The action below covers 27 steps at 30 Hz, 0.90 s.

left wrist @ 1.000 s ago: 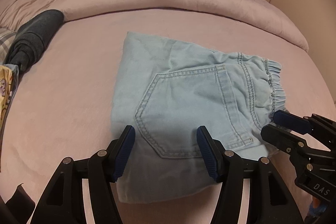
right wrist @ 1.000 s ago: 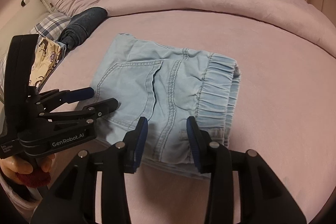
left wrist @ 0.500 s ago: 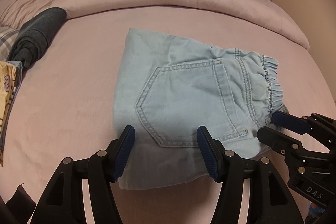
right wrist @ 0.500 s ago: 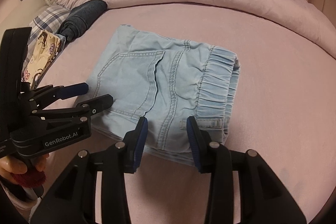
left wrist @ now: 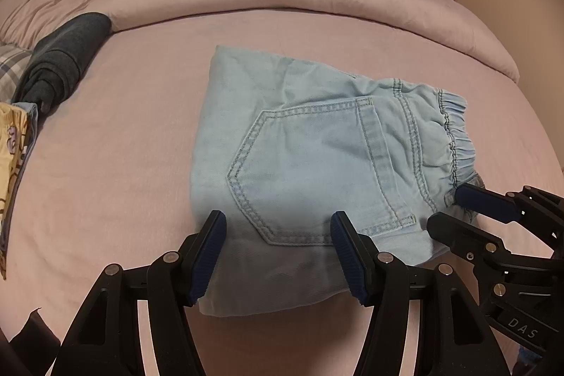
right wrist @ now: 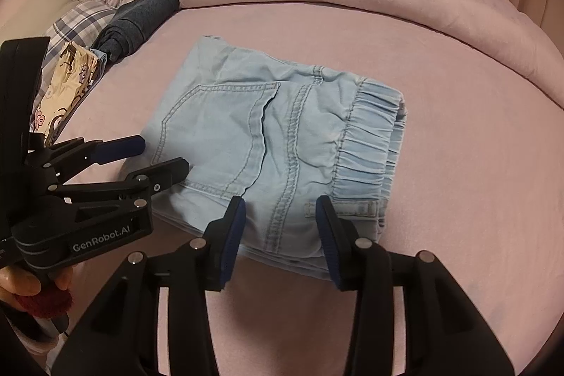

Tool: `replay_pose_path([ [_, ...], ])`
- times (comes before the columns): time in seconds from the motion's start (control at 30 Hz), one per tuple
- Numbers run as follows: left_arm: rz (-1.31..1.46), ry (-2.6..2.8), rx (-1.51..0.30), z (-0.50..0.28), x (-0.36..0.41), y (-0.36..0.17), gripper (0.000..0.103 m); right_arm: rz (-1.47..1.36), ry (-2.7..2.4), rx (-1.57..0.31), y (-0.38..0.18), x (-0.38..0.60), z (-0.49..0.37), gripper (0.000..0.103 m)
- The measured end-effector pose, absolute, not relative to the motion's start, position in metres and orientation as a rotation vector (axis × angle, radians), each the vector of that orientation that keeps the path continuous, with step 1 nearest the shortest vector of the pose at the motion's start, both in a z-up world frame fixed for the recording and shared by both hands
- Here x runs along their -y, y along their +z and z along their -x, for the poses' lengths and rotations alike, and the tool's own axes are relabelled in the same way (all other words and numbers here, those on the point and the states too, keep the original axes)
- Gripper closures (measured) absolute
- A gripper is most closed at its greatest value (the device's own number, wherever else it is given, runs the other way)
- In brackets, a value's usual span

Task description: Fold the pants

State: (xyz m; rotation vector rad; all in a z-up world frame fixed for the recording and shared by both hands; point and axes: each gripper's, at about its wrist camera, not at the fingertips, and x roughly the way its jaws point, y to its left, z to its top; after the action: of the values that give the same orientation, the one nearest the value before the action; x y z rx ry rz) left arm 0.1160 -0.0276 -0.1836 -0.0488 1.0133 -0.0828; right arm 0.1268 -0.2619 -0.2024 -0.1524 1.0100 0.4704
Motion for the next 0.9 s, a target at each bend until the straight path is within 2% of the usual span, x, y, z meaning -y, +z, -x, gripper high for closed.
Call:
replay_pose_path([
  [0.8, 0.073, -0.087, -0.983, -0.08, 0.021, -0.163, 0.042, 0.207, 0.461, -0.996, -0.185, 0.262, -0.102, 0.061],
  [0.9, 0.078, -0.08, -0.971, -0.072, 0.021, -0.156, 0.026, 0.207, 0.46, -0.984, -0.179, 0.266, -0.095, 0.06],
])
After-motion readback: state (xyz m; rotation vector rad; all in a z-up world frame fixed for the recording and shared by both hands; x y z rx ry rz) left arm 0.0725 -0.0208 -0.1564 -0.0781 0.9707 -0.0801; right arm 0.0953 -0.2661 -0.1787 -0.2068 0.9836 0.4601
